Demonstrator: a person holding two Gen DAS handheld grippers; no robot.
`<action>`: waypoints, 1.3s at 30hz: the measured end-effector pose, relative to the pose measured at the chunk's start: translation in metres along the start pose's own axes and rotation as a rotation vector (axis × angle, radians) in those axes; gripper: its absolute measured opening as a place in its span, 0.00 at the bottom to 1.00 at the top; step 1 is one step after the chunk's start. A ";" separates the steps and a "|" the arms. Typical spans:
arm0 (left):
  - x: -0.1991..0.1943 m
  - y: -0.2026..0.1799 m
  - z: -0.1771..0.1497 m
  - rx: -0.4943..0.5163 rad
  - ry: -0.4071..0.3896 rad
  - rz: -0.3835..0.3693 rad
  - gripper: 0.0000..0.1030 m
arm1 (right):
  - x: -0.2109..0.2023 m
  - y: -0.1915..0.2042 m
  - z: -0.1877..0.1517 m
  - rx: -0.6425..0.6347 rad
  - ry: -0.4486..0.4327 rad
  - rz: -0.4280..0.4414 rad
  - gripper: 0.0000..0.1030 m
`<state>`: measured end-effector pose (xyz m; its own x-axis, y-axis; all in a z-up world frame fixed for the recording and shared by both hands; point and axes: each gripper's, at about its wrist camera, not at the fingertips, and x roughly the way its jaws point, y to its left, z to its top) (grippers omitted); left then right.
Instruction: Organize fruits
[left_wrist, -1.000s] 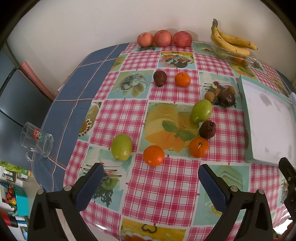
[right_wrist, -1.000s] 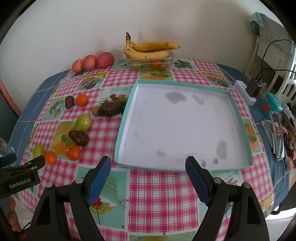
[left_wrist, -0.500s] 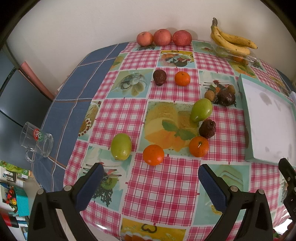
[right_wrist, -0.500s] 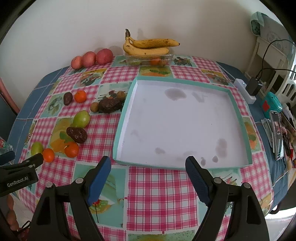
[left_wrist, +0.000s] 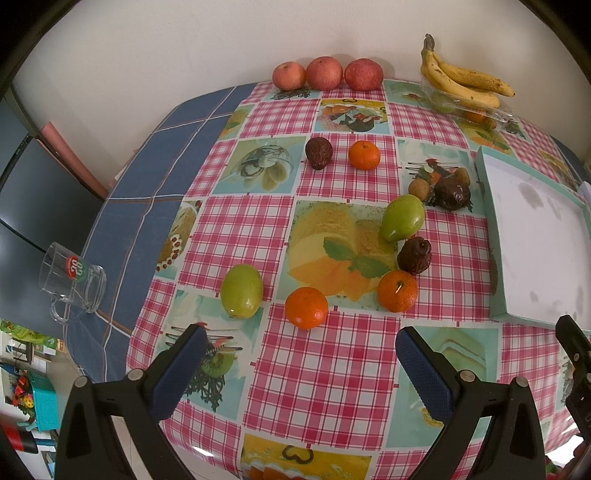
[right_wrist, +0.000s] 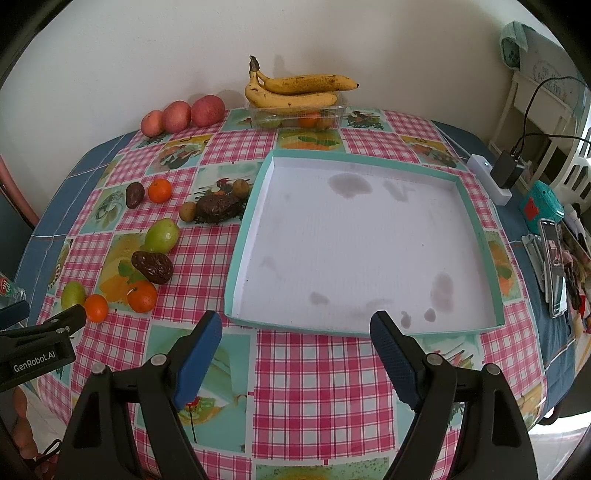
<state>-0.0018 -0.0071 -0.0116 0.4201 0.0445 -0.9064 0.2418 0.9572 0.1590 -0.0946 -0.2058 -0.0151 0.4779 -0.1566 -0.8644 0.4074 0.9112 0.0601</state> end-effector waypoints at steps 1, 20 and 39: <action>0.000 0.000 0.000 0.000 0.000 0.000 1.00 | 0.000 0.000 0.000 0.000 0.000 0.000 0.81; 0.003 0.011 0.006 -0.025 -0.002 -0.062 1.00 | 0.005 0.004 0.000 -0.012 0.018 0.013 0.81; 0.000 0.110 0.032 -0.127 -0.269 -0.171 1.00 | 0.017 0.044 0.064 -0.028 -0.078 0.184 0.81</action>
<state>0.0529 0.0887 0.0184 0.6029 -0.1805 -0.7771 0.2252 0.9730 -0.0514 -0.0184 -0.1925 0.0050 0.6018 -0.0149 -0.7985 0.2865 0.9373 0.1985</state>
